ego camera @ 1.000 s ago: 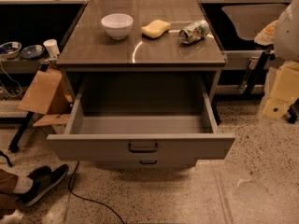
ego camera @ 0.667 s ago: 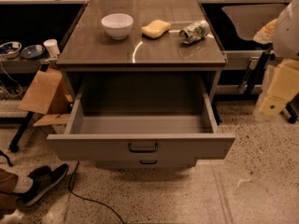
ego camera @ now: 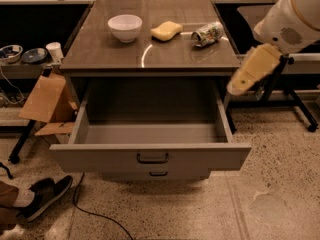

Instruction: Place sponge into top drawer

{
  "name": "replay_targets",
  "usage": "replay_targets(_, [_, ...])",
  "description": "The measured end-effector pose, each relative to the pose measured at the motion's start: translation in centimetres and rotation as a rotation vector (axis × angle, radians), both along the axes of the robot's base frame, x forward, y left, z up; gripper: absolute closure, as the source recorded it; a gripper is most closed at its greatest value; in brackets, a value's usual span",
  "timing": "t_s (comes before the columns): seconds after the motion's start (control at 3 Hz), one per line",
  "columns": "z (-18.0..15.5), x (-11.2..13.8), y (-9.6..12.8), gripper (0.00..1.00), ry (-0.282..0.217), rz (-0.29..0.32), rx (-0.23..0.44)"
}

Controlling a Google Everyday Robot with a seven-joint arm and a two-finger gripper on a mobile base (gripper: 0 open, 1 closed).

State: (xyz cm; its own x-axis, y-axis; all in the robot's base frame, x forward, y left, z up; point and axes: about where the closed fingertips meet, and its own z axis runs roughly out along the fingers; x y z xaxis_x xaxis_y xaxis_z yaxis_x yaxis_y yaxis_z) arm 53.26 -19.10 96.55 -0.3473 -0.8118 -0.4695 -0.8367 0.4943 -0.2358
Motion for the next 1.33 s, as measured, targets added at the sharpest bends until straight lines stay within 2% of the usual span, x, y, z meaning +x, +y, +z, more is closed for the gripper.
replay_targets(0.33, [0.6,4.5,0.8,0.0,-0.076,-0.155,0.135])
replay_targets(0.67, [2.4,10.1,2.1,0.0,-0.17,-0.274,0.255])
replay_targets(1.0, [4.9,14.3,3.2,0.0,-0.246,-0.329,0.337])
replay_targets(1.33, [4.7,14.8,3.7,0.0,-0.247,-0.319,0.343])
